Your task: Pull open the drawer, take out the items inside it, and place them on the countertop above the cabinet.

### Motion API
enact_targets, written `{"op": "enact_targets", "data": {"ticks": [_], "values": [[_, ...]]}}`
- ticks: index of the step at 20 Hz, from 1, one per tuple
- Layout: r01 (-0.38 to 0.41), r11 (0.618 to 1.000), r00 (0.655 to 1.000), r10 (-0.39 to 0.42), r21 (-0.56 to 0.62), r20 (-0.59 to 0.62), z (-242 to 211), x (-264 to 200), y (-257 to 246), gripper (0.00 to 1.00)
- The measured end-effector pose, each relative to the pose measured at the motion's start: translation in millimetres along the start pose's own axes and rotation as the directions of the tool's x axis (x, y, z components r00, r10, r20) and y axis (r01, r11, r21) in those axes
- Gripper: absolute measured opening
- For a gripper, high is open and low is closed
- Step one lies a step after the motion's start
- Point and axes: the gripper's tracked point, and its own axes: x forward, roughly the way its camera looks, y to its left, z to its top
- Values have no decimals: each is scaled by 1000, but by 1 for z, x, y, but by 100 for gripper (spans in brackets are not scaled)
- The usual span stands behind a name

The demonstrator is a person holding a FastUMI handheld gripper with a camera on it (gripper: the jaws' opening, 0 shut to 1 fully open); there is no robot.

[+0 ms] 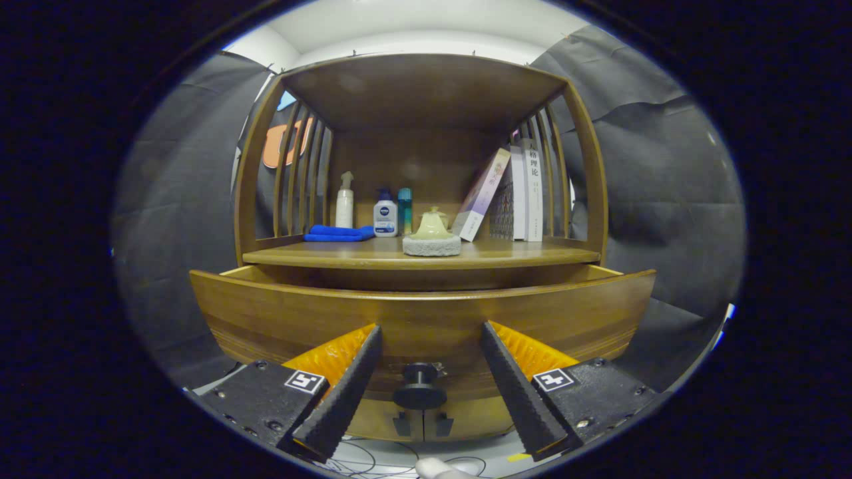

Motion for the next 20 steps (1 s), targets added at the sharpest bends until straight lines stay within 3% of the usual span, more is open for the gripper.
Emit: {"op": "enact_targets", "data": {"ticks": [10, 20], "values": [[-12, 999, 1000, 13, 31, -25, 4, 62, 0, 99], [-7, 1000, 999, 9, 25, -43, 3, 83, 1, 99]]}}
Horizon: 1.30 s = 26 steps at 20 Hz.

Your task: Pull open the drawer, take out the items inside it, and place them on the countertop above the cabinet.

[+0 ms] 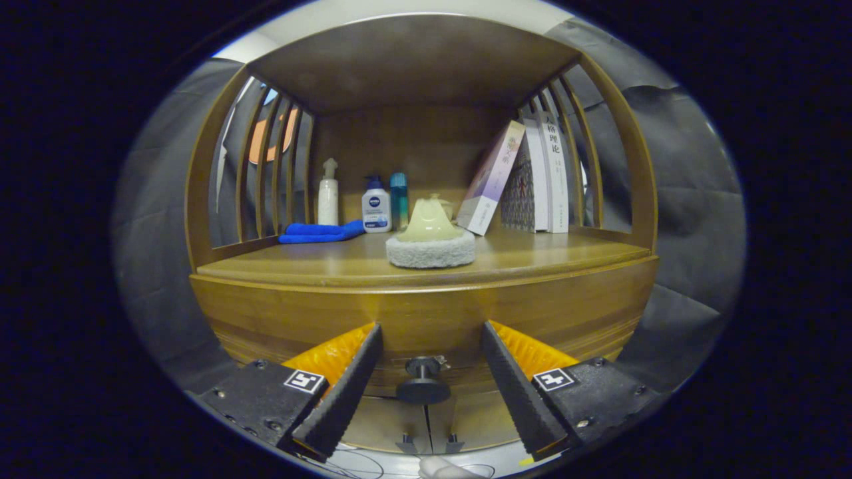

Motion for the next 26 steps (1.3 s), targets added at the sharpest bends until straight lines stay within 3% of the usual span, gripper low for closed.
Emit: {"op": "enact_targets", "data": {"ticks": [9, 13, 22, 26], "values": [[12, 1000, 999, -12, -2, -52, -1, -3, -7, 99], [-10, 1000, 1000, 10, -10, -24, 20, -24, -10, 99], [-105, 994, 986, 107, -18, 125, 113, -149, -16, 99], [-112, 993, 977, 117, -40, 176, 140, -205, -33, 99]]}}
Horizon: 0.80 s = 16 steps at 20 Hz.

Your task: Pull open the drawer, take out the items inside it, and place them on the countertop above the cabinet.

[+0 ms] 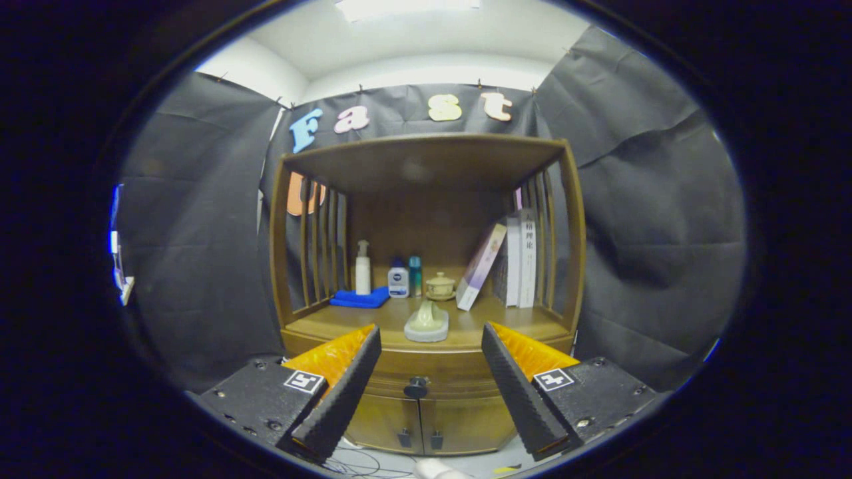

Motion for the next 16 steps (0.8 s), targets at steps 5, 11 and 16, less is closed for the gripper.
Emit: {"op": "enact_targets", "data": {"ticks": [5, 11, 16], "values": [[7, 998, 1000, -9, 68, 27, 16, -48, -27, 99], [48, 998, 996, -50, 39, 69, 19, -70, -58, 99], [19, 999, 998, -22, 48, 62, 18, -71, -58, 99]]}}
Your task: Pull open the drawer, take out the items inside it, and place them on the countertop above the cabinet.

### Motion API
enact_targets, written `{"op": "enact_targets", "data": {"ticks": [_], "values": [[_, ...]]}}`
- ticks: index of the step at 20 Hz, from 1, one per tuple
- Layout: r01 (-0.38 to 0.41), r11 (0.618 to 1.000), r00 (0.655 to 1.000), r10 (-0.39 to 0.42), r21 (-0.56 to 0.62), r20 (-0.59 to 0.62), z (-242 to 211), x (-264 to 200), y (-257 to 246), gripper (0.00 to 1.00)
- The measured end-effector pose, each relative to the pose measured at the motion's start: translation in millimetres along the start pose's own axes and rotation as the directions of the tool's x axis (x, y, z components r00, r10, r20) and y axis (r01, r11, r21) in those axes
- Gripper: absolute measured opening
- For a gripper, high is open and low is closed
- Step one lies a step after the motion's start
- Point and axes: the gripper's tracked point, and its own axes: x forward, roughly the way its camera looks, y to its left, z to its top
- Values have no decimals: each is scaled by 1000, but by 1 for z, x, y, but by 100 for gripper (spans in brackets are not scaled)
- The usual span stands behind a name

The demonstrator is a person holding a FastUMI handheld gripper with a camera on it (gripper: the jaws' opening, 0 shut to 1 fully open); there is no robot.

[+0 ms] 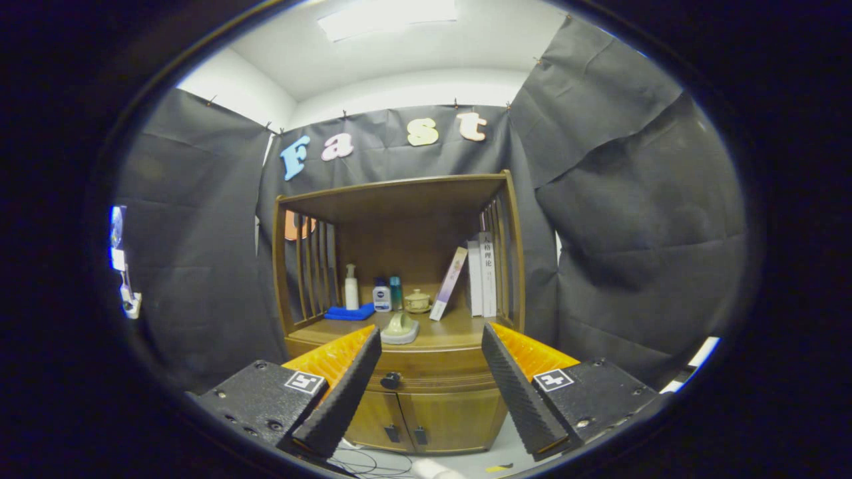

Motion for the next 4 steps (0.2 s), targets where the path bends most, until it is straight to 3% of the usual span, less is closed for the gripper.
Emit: {"op": "enact_targets", "data": {"ticks": [4], "values": [[-8, 1000, 1000, 8, -22, 12, 1, -4, 4, 99]]}}
